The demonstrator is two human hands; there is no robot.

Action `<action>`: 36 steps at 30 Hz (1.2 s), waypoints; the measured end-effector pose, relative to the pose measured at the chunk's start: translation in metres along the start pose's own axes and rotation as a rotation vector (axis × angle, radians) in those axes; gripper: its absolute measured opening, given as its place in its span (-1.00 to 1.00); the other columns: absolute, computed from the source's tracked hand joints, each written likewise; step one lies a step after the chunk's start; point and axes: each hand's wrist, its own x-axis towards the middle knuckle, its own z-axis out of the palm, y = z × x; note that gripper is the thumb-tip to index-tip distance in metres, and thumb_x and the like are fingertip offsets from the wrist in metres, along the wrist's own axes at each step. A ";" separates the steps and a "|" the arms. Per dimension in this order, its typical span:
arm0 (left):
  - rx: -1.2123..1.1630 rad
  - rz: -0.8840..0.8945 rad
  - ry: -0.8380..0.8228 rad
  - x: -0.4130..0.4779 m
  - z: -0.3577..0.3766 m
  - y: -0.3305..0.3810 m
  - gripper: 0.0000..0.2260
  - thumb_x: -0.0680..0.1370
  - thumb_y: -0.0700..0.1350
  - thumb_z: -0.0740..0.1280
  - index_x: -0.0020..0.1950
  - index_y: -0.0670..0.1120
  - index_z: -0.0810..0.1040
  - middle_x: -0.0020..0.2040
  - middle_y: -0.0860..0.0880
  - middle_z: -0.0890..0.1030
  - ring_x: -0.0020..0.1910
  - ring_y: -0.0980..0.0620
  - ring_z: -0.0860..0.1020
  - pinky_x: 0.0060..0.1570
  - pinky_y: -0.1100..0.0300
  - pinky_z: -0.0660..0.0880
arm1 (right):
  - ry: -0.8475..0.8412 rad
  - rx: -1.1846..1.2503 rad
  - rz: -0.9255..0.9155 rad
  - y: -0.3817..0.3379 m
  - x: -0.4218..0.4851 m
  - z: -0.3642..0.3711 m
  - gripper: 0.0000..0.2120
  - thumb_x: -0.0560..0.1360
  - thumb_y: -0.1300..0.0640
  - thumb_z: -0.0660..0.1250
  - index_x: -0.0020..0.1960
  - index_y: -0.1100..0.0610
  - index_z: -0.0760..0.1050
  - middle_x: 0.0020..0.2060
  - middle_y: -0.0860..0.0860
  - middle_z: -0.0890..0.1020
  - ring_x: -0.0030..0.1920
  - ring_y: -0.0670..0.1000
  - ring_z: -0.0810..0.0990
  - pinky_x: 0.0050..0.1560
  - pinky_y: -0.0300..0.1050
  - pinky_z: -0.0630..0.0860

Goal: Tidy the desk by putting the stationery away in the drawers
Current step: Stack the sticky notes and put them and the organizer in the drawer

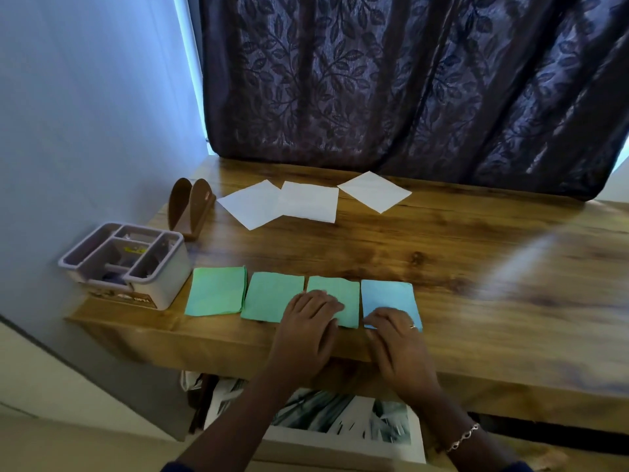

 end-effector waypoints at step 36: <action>-1.325 -1.871 0.237 -0.092 0.024 -0.058 -0.75 0.48 -0.36 0.10 -0.36 -0.13 0.22 -0.42 -0.11 0.32 -0.37 -0.03 0.31 0.05 -0.08 0.43 | 0.311 1.375 1.793 -0.041 -0.048 0.125 -0.63 0.38 0.53 0.00 -0.53 0.25 0.26 -0.49 0.10 0.40 -0.33 0.07 0.34 -0.31 -0.12 0.34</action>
